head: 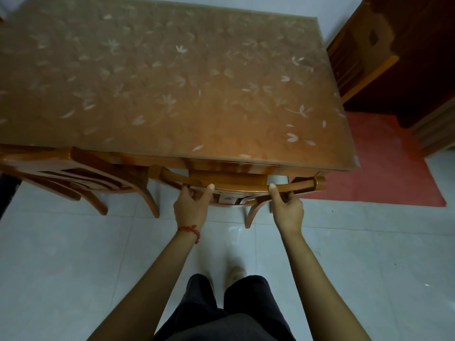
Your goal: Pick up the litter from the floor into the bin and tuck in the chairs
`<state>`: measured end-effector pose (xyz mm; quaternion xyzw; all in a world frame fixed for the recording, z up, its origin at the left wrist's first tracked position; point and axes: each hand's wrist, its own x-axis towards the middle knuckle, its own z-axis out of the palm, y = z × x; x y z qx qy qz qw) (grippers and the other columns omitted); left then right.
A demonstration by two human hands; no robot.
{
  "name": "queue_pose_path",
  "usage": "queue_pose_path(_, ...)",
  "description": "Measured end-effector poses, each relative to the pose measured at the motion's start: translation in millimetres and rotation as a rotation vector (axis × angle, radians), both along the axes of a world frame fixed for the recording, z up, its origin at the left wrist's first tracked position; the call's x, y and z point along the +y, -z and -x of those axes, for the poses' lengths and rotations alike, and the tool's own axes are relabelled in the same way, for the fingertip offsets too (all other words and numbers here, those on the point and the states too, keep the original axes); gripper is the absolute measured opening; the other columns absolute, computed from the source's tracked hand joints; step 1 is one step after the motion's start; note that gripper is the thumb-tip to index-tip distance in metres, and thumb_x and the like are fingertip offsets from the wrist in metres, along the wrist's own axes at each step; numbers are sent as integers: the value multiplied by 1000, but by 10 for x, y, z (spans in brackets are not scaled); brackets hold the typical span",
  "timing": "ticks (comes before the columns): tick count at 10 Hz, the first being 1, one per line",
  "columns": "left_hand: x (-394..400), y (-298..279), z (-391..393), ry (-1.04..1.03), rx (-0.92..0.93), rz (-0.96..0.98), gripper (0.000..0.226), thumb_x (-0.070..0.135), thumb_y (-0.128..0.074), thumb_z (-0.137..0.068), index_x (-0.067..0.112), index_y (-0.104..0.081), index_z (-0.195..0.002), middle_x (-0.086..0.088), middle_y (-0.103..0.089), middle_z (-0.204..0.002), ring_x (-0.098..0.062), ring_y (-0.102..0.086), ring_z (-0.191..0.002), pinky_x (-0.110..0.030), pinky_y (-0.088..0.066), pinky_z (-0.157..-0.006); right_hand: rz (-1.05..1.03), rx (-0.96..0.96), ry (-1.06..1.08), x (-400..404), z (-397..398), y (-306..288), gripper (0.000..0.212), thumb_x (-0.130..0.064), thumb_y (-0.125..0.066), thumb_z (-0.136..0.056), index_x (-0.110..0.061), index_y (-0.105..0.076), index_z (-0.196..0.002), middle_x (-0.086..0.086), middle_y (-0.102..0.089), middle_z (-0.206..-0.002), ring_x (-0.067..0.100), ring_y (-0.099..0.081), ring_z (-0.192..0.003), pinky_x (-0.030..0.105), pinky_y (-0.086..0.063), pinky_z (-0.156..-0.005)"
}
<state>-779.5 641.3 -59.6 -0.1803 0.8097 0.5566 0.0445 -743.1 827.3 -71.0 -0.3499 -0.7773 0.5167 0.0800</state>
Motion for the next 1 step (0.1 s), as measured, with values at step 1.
queue_pose_path(1, -91, 4, -94, 71, 72, 27, 32, 28, -65, -84, 12, -57, -111, 12, -52, -95, -8, -48, -93, -16, -37, -78, -60, 0, -17, -19, -82, -23, 40, -43, -53, -88, -8, -60, -106, 12, -69, -97, 27, -63, -91, 29, -46, -77)
